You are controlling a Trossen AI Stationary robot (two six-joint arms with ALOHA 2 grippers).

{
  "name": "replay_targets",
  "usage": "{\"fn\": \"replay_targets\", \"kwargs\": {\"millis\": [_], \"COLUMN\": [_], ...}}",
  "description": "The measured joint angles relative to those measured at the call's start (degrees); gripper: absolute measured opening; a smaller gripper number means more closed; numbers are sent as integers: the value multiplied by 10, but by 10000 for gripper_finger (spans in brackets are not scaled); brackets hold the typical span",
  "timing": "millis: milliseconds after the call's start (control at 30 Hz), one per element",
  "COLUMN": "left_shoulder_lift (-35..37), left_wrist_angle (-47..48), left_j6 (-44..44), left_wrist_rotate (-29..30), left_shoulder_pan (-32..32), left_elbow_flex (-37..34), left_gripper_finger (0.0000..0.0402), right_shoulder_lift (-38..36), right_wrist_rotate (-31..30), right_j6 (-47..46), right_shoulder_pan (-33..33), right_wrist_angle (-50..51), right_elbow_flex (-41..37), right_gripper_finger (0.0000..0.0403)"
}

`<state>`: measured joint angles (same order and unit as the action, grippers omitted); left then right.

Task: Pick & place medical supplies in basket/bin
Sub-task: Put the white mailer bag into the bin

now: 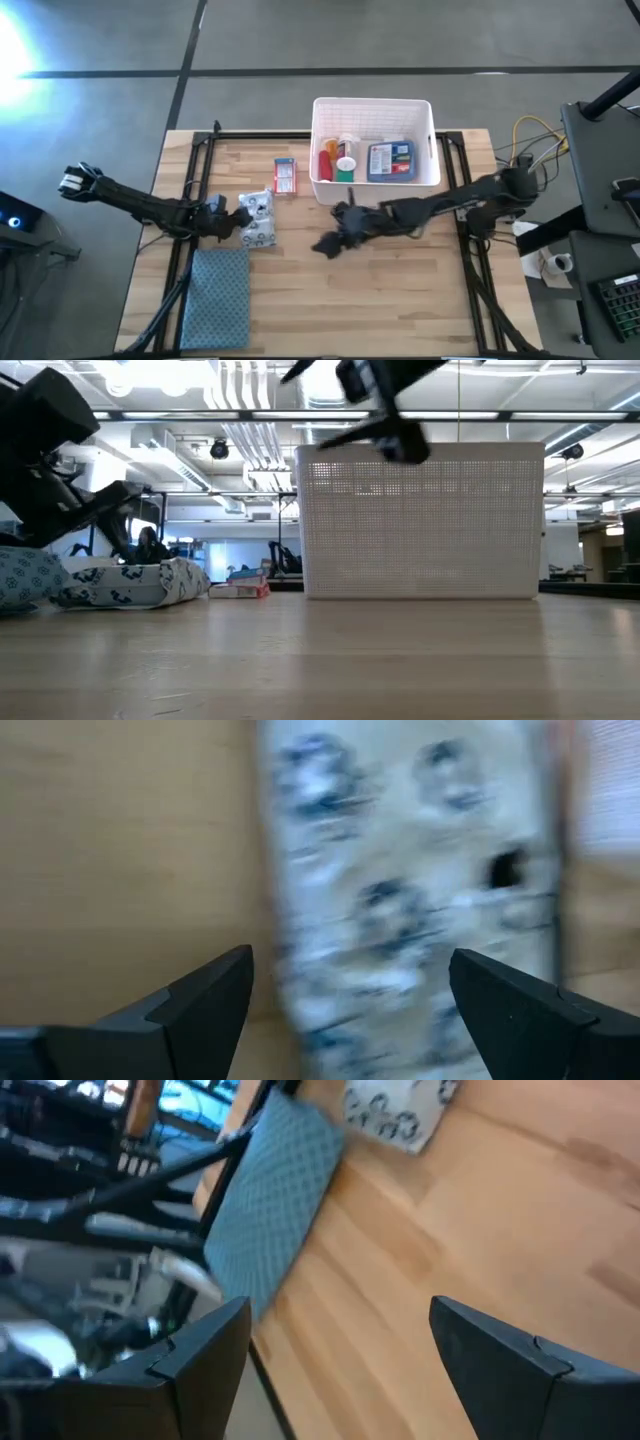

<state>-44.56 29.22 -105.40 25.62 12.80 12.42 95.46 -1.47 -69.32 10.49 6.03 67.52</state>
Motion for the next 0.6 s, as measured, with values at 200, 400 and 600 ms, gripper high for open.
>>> {"fn": "replay_targets", "kwargs": {"millis": [200,400,600], "left_shoulder_lift": [0,0,-3], "left_wrist_angle": [-163,-178,-182], "left_j6": [39,40,40], "left_wrist_rotate": [32,23,24], "left_shoulder_pan": [0,0,0], "left_elbow_flex": [-47,-67,-71], "left_gripper_finger": [315,315,315], "right_shoulder_lift": [118,217,298], "right_wrist_rotate": [46,44,15], "right_j6": [13,34,38], "right_shoulder_pan": [-45,-65,-78], "right_wrist_angle": [-6,-9,-2], "right_elbow_flex": [63,156,248], "right_gripper_finger": [296,287,272]}}
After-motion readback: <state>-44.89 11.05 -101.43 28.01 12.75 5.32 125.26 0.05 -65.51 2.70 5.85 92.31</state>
